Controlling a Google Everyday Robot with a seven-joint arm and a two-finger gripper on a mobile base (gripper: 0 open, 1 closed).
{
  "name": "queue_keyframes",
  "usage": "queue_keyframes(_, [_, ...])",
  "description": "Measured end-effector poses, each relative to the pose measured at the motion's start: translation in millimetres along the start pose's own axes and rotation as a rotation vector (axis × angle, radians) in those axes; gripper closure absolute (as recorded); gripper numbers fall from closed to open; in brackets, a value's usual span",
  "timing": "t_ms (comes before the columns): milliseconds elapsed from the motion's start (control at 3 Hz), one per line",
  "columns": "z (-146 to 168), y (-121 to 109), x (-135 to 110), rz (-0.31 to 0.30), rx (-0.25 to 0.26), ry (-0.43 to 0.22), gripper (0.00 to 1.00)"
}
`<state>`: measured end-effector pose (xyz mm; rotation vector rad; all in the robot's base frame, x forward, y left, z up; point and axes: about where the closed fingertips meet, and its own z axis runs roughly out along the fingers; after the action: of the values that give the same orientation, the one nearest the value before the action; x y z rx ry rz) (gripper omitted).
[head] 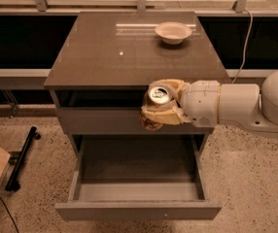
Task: Place orange can into middle drawer
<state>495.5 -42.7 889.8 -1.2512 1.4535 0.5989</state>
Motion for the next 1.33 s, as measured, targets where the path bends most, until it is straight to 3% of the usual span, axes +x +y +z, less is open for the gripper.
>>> queue_keyframes(333, [1,0,0,0.001,-0.002,0.001,1.0])
queue_keyframes(1333, [31,16,75,0.012,-0.038,0.04,1.0])
